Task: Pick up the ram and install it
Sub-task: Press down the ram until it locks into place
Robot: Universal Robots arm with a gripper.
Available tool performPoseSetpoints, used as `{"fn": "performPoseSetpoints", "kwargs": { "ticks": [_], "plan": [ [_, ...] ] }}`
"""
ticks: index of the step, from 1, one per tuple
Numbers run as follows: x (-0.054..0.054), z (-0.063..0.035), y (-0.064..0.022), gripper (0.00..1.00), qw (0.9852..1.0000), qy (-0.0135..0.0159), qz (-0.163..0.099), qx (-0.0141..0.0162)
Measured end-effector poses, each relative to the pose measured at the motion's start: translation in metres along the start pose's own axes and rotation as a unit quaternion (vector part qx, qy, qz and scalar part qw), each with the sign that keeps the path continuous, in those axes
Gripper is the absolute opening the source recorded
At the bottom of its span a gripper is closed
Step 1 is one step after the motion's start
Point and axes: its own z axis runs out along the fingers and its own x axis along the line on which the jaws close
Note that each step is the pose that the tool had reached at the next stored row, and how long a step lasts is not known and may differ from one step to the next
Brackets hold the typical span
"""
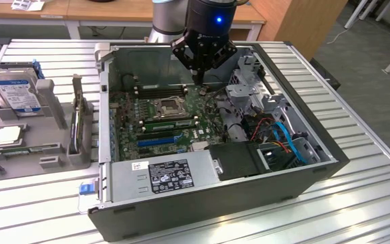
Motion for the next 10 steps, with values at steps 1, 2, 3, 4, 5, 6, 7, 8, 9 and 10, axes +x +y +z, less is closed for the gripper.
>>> {"fn": "performPoseSetpoints", "kwargs": {
  "ticks": [1,2,3,4,5,6,7,8,9,10],
  "plan": [
    [0.0000,0.0000,0.0000,0.11,1.0000,-0.0001,0.002,0.0000],
    [0.0000,0.0000,0.0000,0.11,1.0000,-0.0001,0.005,0.0000],
    [0.0000,0.0000,0.0001,0.11,0.9999,-0.0002,0.012,0.0001],
    [0.0000,0.0000,0.0001,0.11,0.9998,-0.0004,0.020,0.0001],
    [0.0000,0.0001,0.0001,0.11,0.9996,-0.0005,0.028,0.0001],
    [0.0000,0.0001,0.0001,0.11,0.9993,-0.0006,0.037,0.0002],
    [0.0001,0.0001,0.0001,0.11,0.9992,-0.0007,0.040,0.0002],
    [0.0002,0.0002,0.0001,0.11,0.9992,-0.0007,0.040,0.0002],
    [0.0013,0.0002,0.0001,0.11,0.9992,-0.0007,0.040,0.0002],
    [0.0026,0.0002,0.0001,0.11,0.9992,-0.0007,0.040,0.0002]
  ]
}}
